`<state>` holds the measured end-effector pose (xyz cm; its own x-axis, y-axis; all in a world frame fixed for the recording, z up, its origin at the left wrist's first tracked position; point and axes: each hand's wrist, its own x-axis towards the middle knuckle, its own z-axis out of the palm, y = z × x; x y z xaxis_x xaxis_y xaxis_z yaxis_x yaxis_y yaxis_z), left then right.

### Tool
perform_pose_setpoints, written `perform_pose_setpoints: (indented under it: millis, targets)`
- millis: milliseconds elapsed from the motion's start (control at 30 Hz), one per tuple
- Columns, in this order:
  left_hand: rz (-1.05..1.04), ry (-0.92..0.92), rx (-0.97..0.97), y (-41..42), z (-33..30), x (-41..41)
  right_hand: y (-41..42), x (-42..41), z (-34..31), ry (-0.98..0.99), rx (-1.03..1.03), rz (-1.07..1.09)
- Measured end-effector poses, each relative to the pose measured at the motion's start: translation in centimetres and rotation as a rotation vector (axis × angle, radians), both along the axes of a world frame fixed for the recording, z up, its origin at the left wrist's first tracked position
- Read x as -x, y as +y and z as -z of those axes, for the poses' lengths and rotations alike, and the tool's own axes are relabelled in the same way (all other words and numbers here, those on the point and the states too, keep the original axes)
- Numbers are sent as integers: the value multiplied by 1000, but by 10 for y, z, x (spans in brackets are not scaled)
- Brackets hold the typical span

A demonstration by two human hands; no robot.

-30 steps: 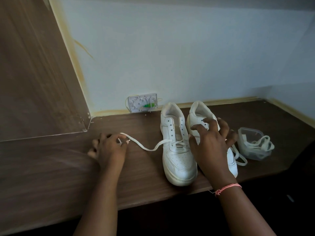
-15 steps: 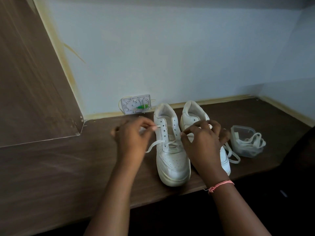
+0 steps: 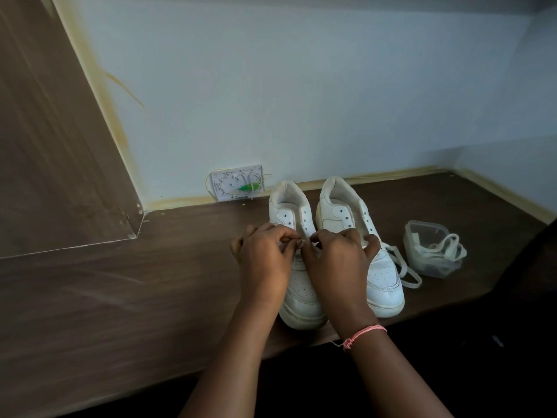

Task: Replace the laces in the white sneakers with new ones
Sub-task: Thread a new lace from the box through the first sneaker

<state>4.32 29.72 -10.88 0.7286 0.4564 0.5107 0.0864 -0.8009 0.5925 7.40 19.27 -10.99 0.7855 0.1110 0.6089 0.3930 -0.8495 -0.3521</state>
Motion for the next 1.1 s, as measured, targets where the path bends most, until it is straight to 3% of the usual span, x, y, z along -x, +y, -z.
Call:
perform_pose_setpoints:
  millis: [300, 567, 800, 967, 1100]
  targets:
    - [1, -2, 202, -4, 10, -7, -3, -3, 2, 1, -14, -18]
    - [-61, 46, 196, -9, 8, -7, -10, -9, 0, 134, -48, -63]
    - [-66, 54, 189, -12, 6, -4, -7, -11, 2, 122, -114, -45]
    - [-62, 60, 139, -12, 6, -3, -10, -14, -1, 184, -38, -45]
    - [-65, 34, 112, -11, 4, -2, -48, -33, -23, 196, -81, 198]
